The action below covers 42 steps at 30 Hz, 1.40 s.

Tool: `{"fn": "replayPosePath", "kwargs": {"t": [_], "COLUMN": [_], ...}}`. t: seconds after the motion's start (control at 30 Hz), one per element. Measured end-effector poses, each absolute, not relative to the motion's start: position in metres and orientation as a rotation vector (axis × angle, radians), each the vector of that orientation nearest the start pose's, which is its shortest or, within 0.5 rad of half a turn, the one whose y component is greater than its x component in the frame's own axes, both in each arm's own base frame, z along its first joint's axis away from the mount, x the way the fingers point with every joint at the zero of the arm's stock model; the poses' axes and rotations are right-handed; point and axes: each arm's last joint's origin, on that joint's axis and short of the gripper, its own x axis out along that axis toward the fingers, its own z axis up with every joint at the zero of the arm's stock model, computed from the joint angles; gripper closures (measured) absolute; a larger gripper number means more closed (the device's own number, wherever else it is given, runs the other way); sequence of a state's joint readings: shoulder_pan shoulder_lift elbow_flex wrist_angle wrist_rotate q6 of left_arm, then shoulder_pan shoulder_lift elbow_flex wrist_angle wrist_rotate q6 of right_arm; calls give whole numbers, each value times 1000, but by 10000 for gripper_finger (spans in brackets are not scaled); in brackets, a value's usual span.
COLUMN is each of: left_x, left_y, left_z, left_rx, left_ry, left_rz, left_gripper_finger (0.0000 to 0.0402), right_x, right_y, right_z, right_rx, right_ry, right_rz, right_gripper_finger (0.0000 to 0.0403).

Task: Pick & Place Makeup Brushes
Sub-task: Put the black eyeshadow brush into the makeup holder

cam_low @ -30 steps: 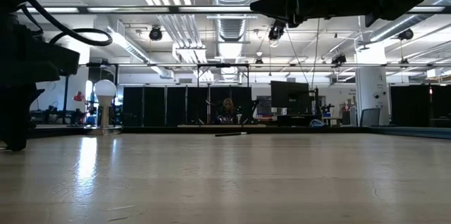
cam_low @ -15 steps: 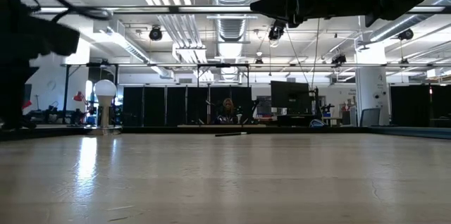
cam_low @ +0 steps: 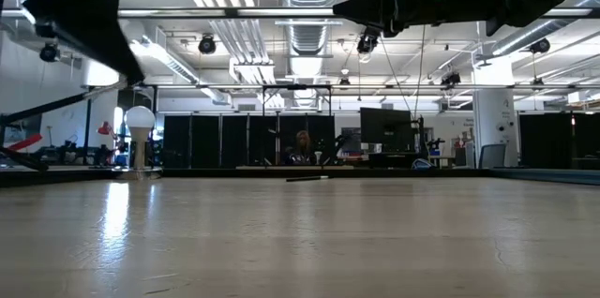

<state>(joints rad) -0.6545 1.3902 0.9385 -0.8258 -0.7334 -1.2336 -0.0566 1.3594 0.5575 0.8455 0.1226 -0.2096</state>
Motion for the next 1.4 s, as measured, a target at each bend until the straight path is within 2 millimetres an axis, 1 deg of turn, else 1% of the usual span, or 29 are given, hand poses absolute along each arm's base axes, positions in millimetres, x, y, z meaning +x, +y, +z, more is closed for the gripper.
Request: {"fn": "replayPosePath", "kwargs": {"t": [0.13, 0.23, 0.3, 0.37, 0.47, 0.53, 0.6, 0.67, 0.8, 0.9, 0.97, 1.03, 1.2, 1.3, 1.4], "left_x": [214, 219, 222, 226, 232, 236, 237, 236, 235, 242, 247, 253, 265, 270, 274], "left_y": [-140, -144, -145, -146, -147, -146, -141, -132, -105, -86, -78, -74, -76, -78, -79], "left_z": [229, 226, 225, 226, 232, 235, 235, 229, 213, 206, 204, 206, 214, 219, 223], "left_rx": [-274, -247, -211, -159, -72, -48, -52, -68, -110, -118, -112, -97, -47, -24, -9], "left_ry": [625, 552, 520, 449, 308, 206, 102, 6, -98, -122, -130, -153, -206, -223, -238], "left_rz": [475, 383, 345, 335, 316, 263, 184, 117, 51, 38, 21, -4, -60, -65, -64], "left_gripper_finger": [401, 401, 401, 401, 401, 401, 401, 401, 401, 401, 401, 401, 401, 402, 402], "right_x": [274, 274, 274, 274, 274, 274, 274, 274, 274, 279, 286, 292, 304, 311, 316], "right_y": [-19, -19, -19, -19, -15, -10, -3, 5, 29, 46, 53, 59, 67, 68, 69], "right_z": [231, 231, 231, 231, 229, 227, 225, 221, 208, 193, 185, 179, 171, 173, 177], "right_rx": [-209, -208, -202, -187, -163, -125, -70, -45, -35, -5, 48, 98, 127, 136, 141], "right_ry": [-24, -24, -24, -23, -16, -4, 14, 50, 104, 134, 123, 93, -10, -60, -89], "right_rz": [-183, -183, -183, -167, -37, 57, 86, 116, 201, 254, 238, 211, 130, 115, 118], "right_gripper_finger": [394, 394, 394, 394, 394, 394, 394, 394, 388, 370, 353, 333, 278, 249, 228]}}
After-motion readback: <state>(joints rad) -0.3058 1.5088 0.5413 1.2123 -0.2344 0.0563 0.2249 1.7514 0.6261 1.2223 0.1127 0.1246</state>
